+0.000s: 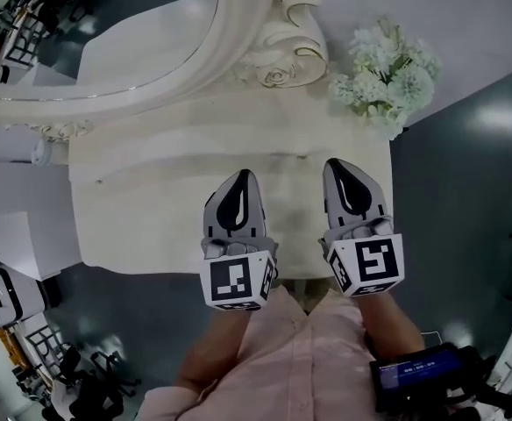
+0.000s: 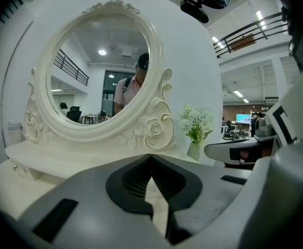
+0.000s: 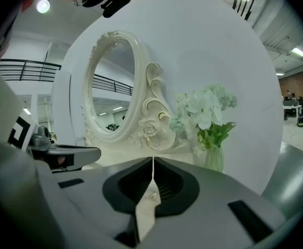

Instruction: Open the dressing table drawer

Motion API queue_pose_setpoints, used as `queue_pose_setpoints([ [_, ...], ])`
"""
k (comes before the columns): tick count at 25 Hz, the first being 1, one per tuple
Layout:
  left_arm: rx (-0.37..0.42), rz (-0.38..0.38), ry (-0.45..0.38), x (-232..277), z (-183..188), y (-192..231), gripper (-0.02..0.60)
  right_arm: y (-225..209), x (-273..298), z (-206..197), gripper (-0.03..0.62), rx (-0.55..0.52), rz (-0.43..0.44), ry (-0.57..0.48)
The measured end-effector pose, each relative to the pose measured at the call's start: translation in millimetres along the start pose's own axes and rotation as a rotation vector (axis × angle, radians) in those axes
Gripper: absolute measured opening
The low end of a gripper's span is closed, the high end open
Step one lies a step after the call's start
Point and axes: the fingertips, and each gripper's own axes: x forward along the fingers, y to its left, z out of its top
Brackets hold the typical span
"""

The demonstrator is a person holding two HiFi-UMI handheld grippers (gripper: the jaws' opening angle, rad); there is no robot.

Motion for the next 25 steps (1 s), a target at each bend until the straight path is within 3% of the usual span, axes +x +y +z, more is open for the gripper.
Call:
queue_pose_setpoints([
  [12,-0.041,-0.005,0.108,9,-60,5,0.021,3,15,-67,0.02,0.04,0.0,0.124],
  [25,-0.071,0.003,0.129,16,-77,23,0.021,3,39,-101,0.02,0.06,-0.025,0.175],
])
